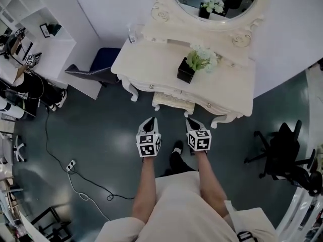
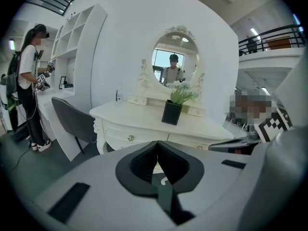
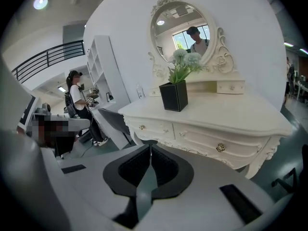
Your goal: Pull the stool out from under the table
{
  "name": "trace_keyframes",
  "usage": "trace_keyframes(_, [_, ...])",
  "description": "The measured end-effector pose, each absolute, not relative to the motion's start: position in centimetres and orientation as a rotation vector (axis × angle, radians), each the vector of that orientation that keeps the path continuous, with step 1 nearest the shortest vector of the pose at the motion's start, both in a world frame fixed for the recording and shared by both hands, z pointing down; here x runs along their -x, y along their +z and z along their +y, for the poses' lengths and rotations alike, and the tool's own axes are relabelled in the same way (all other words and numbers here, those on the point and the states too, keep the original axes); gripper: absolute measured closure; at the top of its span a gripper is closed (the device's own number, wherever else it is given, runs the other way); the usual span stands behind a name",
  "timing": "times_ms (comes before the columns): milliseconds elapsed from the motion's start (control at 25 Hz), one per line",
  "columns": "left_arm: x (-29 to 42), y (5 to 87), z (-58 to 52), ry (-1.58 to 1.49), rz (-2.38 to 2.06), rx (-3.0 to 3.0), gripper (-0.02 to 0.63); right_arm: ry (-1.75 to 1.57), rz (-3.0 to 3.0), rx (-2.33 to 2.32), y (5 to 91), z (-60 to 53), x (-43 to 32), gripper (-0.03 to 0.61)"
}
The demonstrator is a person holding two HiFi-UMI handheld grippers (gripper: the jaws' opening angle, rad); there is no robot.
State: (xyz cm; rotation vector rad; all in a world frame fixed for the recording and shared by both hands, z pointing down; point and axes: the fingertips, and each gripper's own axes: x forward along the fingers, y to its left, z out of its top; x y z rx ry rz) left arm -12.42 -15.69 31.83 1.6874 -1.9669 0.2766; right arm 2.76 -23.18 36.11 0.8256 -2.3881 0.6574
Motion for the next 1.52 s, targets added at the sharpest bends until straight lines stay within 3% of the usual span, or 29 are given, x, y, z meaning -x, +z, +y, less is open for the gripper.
trace_keyframes(280, [13.9,37.8,-19.2,0.281,-1.898,-1.657,0.598,0.578,-2.327,-0.877,40.7,-25.9,-5.2,0.532])
trace_keyframes(520, [16.3,45.4,-18.2,0.338,-1.812,-1.737,0.598,0.841,-2.225,-1.189,46.5,-26.4,-8.7,0.532])
trace_keyframes(840, [17.6,56.2,-18.1,0.523,-1.662,-1.921,0.598,0.809,-2.167,-1.322,56.3,-28.1,-9.0,0.532])
trace_keyframes(1040, [17.5,63.5,-17.2,0.652,-1.554,-1.955,0.598,0.758,-2.139,-1.239,62.3,-28.9,-8.4,0.532])
trace_keyframes(1520, [17.7,76.1,-22.5,0.627,-1.518,-1.966,0.598,0.620,-2.126,-1.066,75.5,-33.8,-9.0,0.532])
